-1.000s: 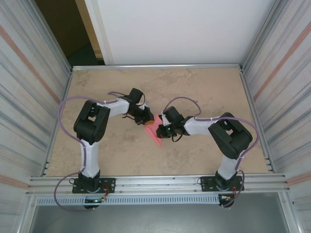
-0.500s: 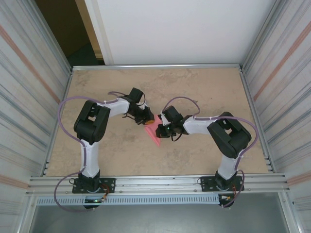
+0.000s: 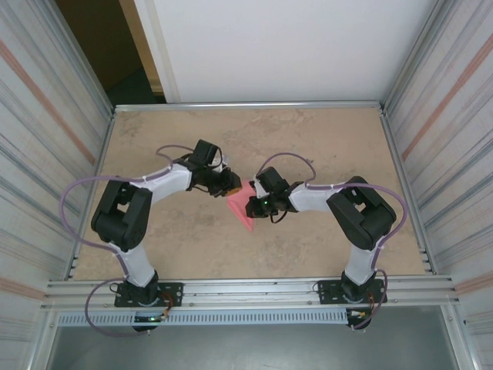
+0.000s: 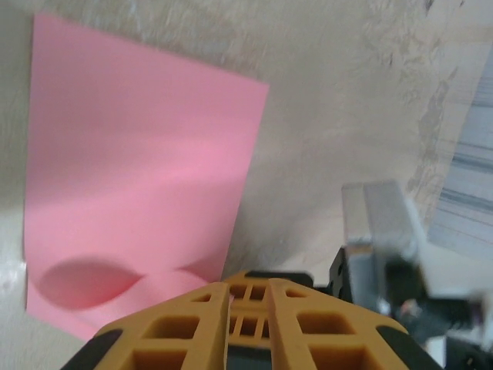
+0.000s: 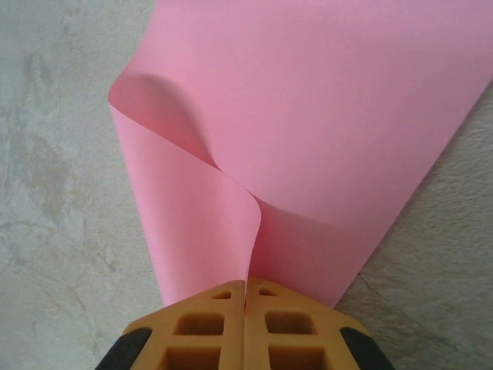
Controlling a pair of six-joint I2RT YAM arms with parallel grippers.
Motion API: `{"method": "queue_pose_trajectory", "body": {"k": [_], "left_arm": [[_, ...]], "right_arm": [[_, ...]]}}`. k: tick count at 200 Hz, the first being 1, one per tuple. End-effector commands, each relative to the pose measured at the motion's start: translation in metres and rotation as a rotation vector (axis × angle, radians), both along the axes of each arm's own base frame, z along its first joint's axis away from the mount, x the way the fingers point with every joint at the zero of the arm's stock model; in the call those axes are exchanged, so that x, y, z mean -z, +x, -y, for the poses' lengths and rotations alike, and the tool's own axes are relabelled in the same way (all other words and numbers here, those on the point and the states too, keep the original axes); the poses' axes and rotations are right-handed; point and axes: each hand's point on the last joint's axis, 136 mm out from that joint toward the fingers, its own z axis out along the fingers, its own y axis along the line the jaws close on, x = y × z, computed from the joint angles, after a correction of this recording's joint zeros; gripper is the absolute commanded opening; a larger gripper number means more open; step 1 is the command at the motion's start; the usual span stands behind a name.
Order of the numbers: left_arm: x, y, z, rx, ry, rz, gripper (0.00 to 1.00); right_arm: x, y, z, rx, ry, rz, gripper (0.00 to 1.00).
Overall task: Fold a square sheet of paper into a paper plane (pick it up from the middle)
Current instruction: Third fold the triangle at the center of the table.
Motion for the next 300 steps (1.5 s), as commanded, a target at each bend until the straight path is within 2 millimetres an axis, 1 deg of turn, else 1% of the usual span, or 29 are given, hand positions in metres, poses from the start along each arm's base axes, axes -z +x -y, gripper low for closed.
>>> {"method": "queue_pose_trajectory", "body": {"k": [1,29,50,98,151,173,236,300], "left_arm": [[0.001,-0.021,0.006,0.0,-0.032,-0.003,0.21],[0.015,-0.041,0.005,0.001,-0.023,-0.045,0.2],[0.024,-0.046,0.007,0.0,-0.027,-0.067,0.19],[0.031,-0.043,0.012,0.006,-0.009,-0.085,0.17],[0.042,-0.041,0.004,-0.017,0.06,-0.113,0.15],[0.047,-0.043,0.001,-0.024,0.082,-0.128,0.15],[0.054,-0.048,-0.007,-0.027,0.122,-0.145,0.15],[0.059,-0.051,-0.01,-0.028,0.139,-0.159,0.14]], "right_arm": [[0.026,-0.012,0.015,0.012,-0.094,-0.07,0.01],[0.026,-0.01,0.015,0.013,-0.093,-0.07,0.01],[0.028,-0.011,0.016,0.012,-0.099,-0.076,0.01],[0.028,-0.011,0.016,0.017,-0.105,-0.078,0.01],[0.029,-0.012,0.017,0.017,-0.111,-0.084,0.01],[0.029,-0.012,0.017,0.016,-0.113,-0.085,0.01],[0.032,-0.013,0.019,0.021,-0.12,-0.091,0.02],[0.034,-0.013,0.019,0.024,-0.123,-0.096,0.03]]}}
